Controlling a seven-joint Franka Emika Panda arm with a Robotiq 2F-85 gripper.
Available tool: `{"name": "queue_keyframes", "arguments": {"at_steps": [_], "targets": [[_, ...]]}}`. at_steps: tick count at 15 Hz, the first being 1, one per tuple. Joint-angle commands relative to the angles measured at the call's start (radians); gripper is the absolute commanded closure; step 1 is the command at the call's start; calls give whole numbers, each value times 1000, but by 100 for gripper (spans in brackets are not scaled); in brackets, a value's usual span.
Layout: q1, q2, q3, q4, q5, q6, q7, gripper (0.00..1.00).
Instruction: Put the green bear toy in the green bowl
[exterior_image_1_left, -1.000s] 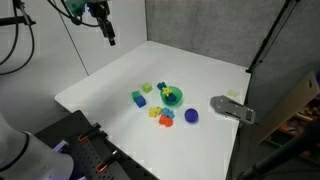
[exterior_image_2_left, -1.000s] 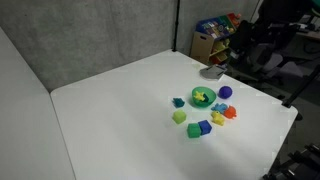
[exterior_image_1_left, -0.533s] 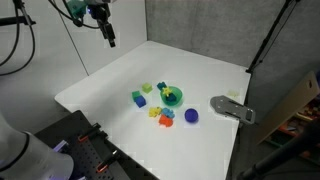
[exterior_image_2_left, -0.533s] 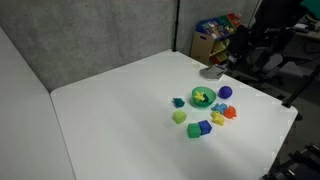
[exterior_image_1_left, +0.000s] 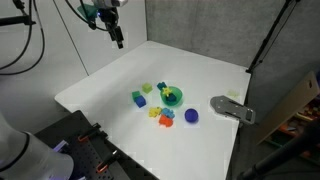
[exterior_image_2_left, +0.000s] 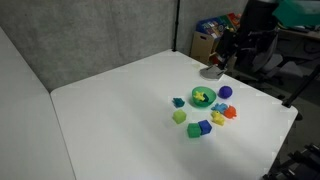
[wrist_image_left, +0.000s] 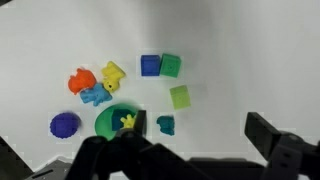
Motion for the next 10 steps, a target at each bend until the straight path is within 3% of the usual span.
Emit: {"name": "queue_keyframes", "arguments": {"at_steps": [1,10], "targets": [[5,85,-45,89,-20,-6,-26,0],[25,342,-117,252,-31,124,-154,0]]}}
